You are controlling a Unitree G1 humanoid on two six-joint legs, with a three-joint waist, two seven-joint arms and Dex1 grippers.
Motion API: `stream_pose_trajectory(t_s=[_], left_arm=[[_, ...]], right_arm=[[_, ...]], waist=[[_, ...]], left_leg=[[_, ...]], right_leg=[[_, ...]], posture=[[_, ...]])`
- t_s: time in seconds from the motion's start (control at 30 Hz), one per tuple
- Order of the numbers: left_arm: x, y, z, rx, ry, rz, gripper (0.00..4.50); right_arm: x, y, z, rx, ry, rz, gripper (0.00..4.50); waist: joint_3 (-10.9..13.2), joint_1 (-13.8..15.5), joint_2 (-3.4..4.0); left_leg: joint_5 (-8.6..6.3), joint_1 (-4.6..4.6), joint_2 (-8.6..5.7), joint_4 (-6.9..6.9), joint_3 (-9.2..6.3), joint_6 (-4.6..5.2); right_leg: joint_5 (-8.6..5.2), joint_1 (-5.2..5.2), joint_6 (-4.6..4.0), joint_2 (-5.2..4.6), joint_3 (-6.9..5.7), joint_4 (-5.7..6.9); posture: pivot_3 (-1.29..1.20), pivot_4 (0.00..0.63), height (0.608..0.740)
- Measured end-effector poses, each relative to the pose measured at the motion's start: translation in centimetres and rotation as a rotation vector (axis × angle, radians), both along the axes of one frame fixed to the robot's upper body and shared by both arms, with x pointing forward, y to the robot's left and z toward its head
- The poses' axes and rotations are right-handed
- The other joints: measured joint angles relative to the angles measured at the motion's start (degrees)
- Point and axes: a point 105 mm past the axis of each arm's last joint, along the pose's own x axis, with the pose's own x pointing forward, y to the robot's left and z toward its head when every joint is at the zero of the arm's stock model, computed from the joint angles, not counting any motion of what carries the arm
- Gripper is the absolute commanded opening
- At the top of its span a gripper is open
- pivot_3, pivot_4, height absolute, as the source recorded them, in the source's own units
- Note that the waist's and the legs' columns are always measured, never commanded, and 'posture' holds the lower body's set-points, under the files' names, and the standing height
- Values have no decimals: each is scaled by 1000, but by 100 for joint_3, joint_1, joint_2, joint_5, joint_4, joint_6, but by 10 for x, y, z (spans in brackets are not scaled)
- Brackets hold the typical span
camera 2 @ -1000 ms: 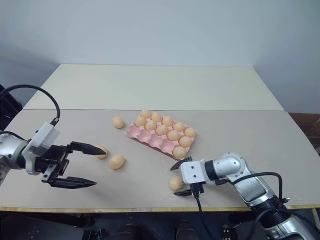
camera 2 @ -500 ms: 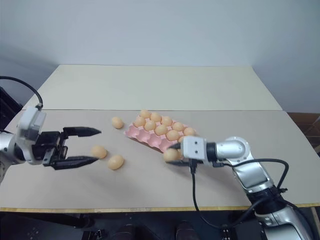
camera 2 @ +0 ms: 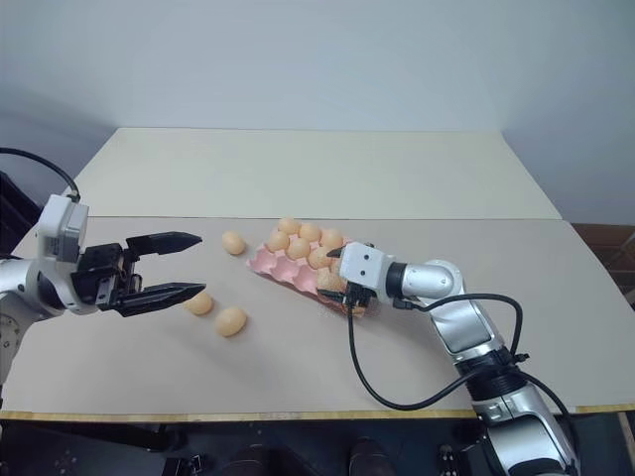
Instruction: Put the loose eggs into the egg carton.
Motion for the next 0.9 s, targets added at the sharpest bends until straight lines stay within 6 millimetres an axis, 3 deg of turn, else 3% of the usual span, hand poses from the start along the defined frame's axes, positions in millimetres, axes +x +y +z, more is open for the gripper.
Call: stream_pose_trajectory(t_s=[0.17, 0.3, 0.5, 0.63, 0.9], left_arm=[[2, 3, -4, 60, -9, 24, 4500], [0, 15, -10, 110, 6, 21, 4500], [-6, 49, -11, 242, 45, 41, 4500], [-8, 61, -15, 296, 48, 42, 4500], [-7, 61, -22, 288, 80, 22, 4500]], right_arm=[[-11, -12, 22, 47, -12, 28, 4474], [-35, -38, 32, 84, 70, 62, 4474], [-64, -90, 51, 110, 211, 25, 4474], [-81, -111, 58, 82, 291, 29, 4474], [-91, -112, 62, 56, 318, 60, 4474]], waist=[[0, 31, 0], [0, 43, 0], [1, 16, 1], [1, 11, 2], [1, 8, 1]], left_leg=[[0, -3, 0, 0, -2, 0], [0, 0, 0, 0, -2, 0], [0, 6, 1, -2, 1, 0], [-1, 6, 2, -5, 3, 1], [-1, 5, 4, -4, 5, 1]], right_leg=[[0, 1, 0, -1, -3, -3], [0, 6, 0, -2, -5, -5], [-4, 7, -3, 0, -4, -5], [-6, 6, -5, 1, -2, -5], [-7, 5, -3, 1, -1, -4]], posture=[[0, 150, 740], [0, 150, 740], [0, 150, 740], [0, 150, 740], [0, 150, 740]])
